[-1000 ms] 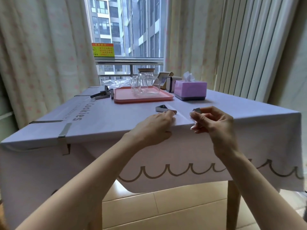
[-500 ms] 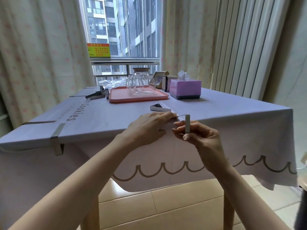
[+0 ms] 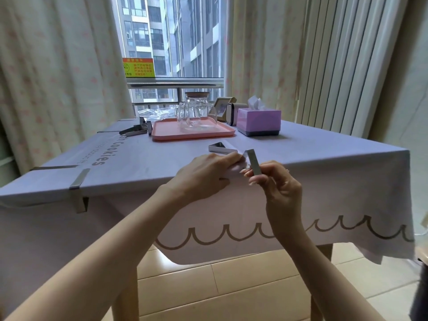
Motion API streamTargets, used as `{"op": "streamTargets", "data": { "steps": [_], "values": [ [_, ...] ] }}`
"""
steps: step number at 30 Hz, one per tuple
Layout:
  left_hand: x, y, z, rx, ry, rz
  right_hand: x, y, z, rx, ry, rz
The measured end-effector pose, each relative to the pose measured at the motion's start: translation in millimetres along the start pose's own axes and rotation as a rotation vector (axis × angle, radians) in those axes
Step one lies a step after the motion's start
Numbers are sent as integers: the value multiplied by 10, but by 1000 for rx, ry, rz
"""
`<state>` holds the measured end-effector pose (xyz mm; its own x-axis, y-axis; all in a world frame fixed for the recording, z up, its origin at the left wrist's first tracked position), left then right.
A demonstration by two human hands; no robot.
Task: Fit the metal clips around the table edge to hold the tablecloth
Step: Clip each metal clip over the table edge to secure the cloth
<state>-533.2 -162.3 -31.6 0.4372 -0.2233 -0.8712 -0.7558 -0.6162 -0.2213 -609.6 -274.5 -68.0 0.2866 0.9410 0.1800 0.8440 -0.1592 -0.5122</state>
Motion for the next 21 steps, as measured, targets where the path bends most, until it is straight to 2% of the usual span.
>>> {"op": "streamTargets", "data": {
  "steps": [14,21],
  "values": [
    [-22,41,6,28,17,-3,-42,55,261,-43,46,1],
    [11,30,-32,40,-20,-38,-143,189,355,-12,150,-168]
  ]
}}
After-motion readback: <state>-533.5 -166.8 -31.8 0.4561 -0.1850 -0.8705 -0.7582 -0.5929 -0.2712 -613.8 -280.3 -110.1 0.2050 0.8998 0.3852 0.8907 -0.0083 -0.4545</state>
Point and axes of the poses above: each hand's wrist, its own z-axis away from the middle knuckle, its own x-axis out of the palm, y = z × x, the point moved 6 cm from there along -z, towards the middle knuckle, and after that the axes turned 15 degrees about -z, right-handed, at the moved point
